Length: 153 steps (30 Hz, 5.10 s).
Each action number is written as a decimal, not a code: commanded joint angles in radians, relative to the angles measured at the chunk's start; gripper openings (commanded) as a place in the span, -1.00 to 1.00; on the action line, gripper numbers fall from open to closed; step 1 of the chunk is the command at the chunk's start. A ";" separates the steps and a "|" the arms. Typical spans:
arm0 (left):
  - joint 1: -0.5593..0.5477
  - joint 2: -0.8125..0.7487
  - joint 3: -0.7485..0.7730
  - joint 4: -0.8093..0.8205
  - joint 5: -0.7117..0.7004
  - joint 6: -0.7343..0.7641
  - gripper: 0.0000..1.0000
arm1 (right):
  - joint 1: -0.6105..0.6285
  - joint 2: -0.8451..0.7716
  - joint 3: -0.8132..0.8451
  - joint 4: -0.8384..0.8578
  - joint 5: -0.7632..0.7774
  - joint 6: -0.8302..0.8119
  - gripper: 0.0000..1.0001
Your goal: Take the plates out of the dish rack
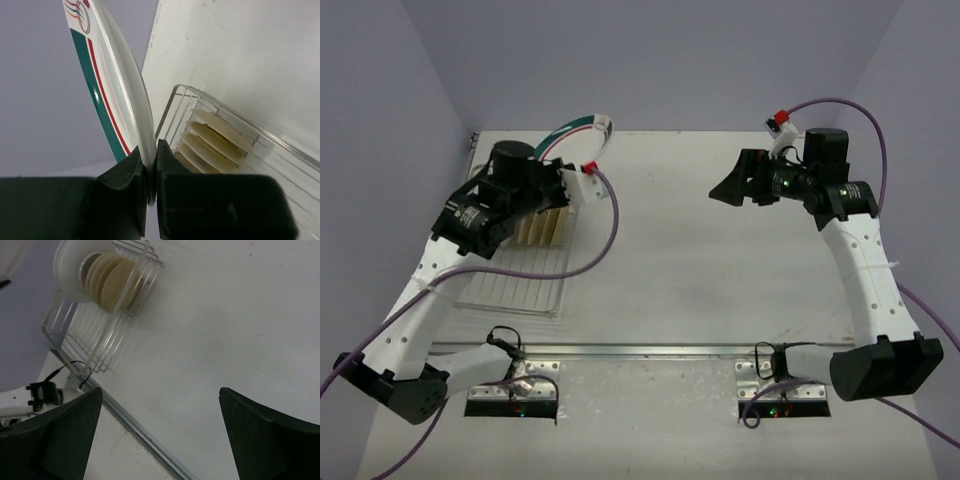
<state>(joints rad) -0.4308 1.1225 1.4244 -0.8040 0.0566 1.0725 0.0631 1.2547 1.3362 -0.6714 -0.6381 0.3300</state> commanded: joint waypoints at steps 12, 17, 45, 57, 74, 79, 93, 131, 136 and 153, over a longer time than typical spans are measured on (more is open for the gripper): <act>-0.559 -0.052 -0.379 0.424 -0.411 0.454 -1.00 | 0.012 0.210 0.031 0.096 -0.289 0.210 0.93; -0.598 -0.044 -0.429 0.479 -0.422 0.479 -1.00 | 0.055 0.267 0.044 0.089 -0.295 0.166 0.78; -0.556 -0.100 -0.485 0.605 -0.516 0.248 1.00 | -0.025 0.403 0.092 0.065 -0.198 0.185 -1.00; 0.209 0.198 0.153 0.174 -0.183 -0.634 1.00 | -0.048 0.734 0.363 0.180 -0.078 0.239 -1.00; 0.641 0.242 0.098 0.108 0.191 -0.880 1.00 | -0.026 1.204 0.630 0.349 -0.035 0.329 -1.00; 0.661 0.240 0.082 0.099 0.204 -0.894 1.00 | -0.002 1.272 0.698 0.362 0.000 0.339 -1.00; 0.742 0.234 0.028 0.035 0.321 -0.868 0.66 | 0.011 1.325 0.763 0.365 0.086 0.342 0.09; 0.858 0.510 0.073 0.041 0.426 -0.752 -0.93 | 0.029 0.756 0.513 0.193 -0.035 0.202 0.70; 0.913 0.537 0.200 -0.051 0.566 -0.757 -1.00 | 0.052 0.718 0.492 0.192 -0.058 0.213 0.71; 0.697 0.316 0.603 -0.214 0.472 -0.320 -1.00 | 0.066 0.628 0.465 0.240 -0.174 0.338 0.80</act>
<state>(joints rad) 0.4456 1.6654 2.1762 -1.0691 0.6507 0.4520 0.1284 1.9559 1.8063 -0.4939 -0.7459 0.6126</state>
